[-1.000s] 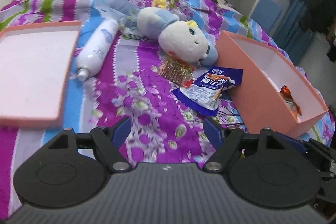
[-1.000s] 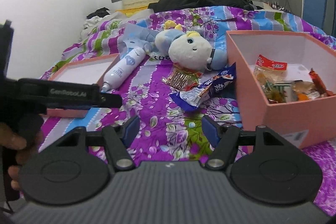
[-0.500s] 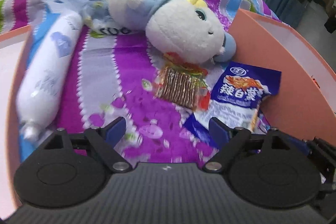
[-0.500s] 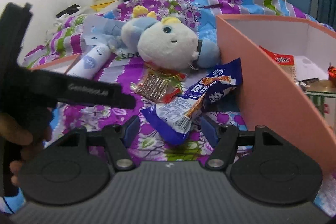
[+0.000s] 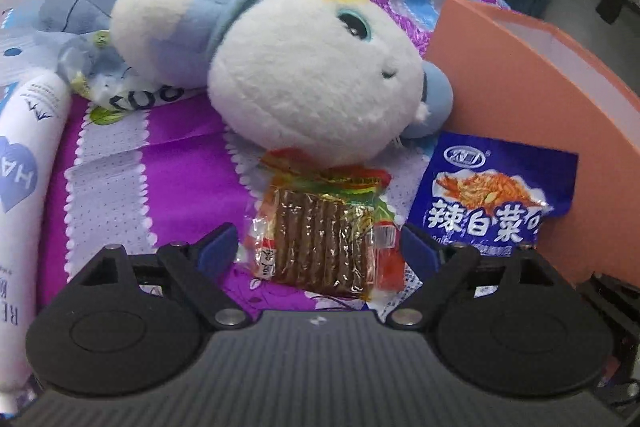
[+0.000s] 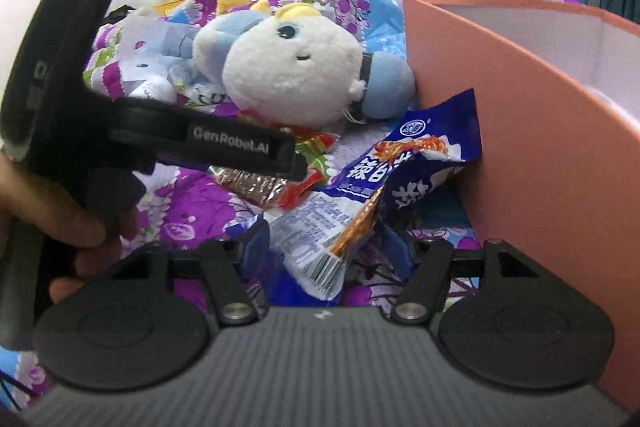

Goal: Organize snacks
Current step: 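Grasp the brown spicy strip packet with the left tool while the right grasps the blue cabbage bag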

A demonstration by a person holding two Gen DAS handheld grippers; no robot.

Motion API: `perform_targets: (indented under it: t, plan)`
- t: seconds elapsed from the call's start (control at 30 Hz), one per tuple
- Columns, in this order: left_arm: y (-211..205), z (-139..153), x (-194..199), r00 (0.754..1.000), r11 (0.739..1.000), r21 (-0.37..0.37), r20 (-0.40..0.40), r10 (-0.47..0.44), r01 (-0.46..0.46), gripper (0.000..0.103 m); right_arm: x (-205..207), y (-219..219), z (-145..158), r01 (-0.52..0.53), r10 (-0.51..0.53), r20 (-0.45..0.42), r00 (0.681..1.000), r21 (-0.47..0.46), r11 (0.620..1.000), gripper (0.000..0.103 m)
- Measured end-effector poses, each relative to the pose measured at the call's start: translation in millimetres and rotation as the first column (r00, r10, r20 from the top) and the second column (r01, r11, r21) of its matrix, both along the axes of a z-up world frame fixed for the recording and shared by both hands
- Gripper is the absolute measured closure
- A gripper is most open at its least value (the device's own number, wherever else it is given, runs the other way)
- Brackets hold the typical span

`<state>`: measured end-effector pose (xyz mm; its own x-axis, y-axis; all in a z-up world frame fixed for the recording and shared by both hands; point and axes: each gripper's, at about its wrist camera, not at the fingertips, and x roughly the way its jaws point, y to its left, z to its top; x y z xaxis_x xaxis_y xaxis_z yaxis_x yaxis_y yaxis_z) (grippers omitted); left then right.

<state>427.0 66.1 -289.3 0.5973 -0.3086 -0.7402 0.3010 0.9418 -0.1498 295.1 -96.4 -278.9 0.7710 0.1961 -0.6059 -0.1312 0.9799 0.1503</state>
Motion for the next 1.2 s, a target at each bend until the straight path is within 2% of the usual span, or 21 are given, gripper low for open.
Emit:
perform_targets:
  t: [0.1, 0.23, 0.3, 0.33, 0.47, 0.5, 0.7, 0.9, 1.2]
  plan:
    - [-7, -3, -1, 1.0, 0.999, 0.05, 0.017, -0.012, 0.012, 0.015, 3, -1, -2, -0.008, 0.008, -0.005, 1.0, 0.004, 1.0, 0.052]
    - [-11, -3, -4, 0.999, 0.993, 0.117, 0.03, -0.01, 0.007, 0.031, 4, -4, 0, -0.005, 0.005, -0.007, 1.0, 0.023, 1.0, 0.057]
    - [-13, 1, -8, 0.999, 0.99, 0.142, 0.04, -0.024, 0.018, 0.037, 1, -4, 3, -0.006, 0.006, 0.007, 1.0, 0.019, 1.0, 0.07]
    - [-15, 3, -11, 0.998, 0.988, 0.152, 0.047, -0.033, 0.025, 0.045, 0, -5, 5, -0.009, 0.009, 0.008, 1.0, 0.014, 1.0, 0.071]
    - [-23, 11, -21, 0.997, 0.98, 0.199, 0.06, -0.039, 0.026, 0.05, -4, -7, 11, -0.019, 0.019, 0.004, 1.0, 0.012, 1.0, 0.083]
    - [-22, 13, -24, 0.998, 0.981, 0.192, 0.057, -0.032, 0.02, 0.05, -6, -8, 14, -0.02, 0.02, 0.008, 1.0, 0.009, 1.0, 0.087]
    - [-11, 35, -52, 0.997, 0.989, 0.139, 0.069, 0.03, -0.039, 0.051, -26, -9, 32, -0.042, 0.041, 0.025, 0.999, 0.005, 0.999, 0.093]
    - [-2, 52, -95, 0.994, 0.99, 0.093, 0.053, 0.101, -0.105, 0.051, -55, -10, 48, -0.071, 0.072, 0.032, 0.997, -0.007, 0.997, 0.094]
    - [11, 59, -177, 0.976, 0.976, 0.014, -0.026, 0.217, -0.217, 0.051, -102, -17, 74, -0.117, 0.118, 0.034, 0.992, -0.016, 0.993, 0.095]
